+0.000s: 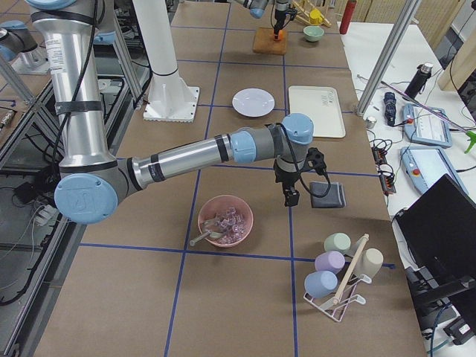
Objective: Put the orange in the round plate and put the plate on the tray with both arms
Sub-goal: 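Carry the orange with the left gripper over the white plate and lower it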
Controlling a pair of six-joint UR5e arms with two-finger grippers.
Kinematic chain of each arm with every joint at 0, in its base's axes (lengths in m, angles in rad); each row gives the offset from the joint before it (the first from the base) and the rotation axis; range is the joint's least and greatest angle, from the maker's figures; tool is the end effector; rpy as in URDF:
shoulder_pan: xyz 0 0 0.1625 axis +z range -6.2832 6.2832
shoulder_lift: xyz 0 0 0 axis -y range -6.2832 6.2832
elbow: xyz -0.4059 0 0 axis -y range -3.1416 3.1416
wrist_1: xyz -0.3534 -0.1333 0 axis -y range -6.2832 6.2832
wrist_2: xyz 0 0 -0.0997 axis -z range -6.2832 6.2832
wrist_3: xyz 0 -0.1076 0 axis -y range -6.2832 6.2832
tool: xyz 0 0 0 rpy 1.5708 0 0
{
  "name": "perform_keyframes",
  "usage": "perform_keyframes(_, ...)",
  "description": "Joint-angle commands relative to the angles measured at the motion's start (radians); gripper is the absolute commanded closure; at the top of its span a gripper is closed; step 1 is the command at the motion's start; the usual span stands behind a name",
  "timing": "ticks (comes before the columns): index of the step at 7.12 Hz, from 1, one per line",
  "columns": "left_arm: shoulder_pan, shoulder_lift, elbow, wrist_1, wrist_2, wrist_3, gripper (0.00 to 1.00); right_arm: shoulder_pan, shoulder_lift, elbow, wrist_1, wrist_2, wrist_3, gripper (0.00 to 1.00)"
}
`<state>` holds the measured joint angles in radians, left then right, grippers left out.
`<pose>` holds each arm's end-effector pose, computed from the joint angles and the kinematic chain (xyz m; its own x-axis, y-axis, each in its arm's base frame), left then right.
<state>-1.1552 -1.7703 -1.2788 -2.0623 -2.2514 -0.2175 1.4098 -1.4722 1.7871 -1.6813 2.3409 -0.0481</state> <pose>0.1647 -0.5358 0.6313 0.6782 0.3429 -0.6500 -0.2311 0.9391 0.2542 -0.0208 -0.4923 0.5124 0.6776 -0.3007 0.6712 0.1898 0.9532 0.2355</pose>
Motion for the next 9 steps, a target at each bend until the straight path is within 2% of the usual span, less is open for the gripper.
perform_keyframes(1,0.0,-0.001,-0.014,0.01,-0.022,-0.009,1.0,0.0,0.003,0.002,0.0,0.0,0.001,0.0)
perform_keyframes(2,0.0,-0.024,-0.033,0.054,-0.102,-0.035,1.0,0.0,0.003,0.002,0.0,0.0,0.001,0.0)
perform_keyframes(3,0.0,-0.04,-0.087,0.101,-0.131,-0.113,1.0,0.0,0.003,0.002,0.0,0.0,0.001,0.0)
perform_keyframes(5,0.03,-0.096,-0.181,0.105,-0.146,-0.347,1.0,0.0,0.004,0.0,0.0,0.0,0.002,0.0)
perform_keyframes(7,0.151,-0.158,-0.273,0.105,-0.134,-0.587,1.0,-0.002,0.006,-0.003,0.0,0.0,0.002,0.0)
perform_keyframes(8,0.231,-0.228,-0.283,0.108,-0.119,-0.726,1.0,-0.002,0.006,-0.003,0.0,0.0,0.004,0.0)
perform_keyframes(9,0.327,-0.303,-0.281,0.132,-0.058,-0.849,1.0,-0.005,0.006,-0.003,0.0,0.0,0.019,0.0)
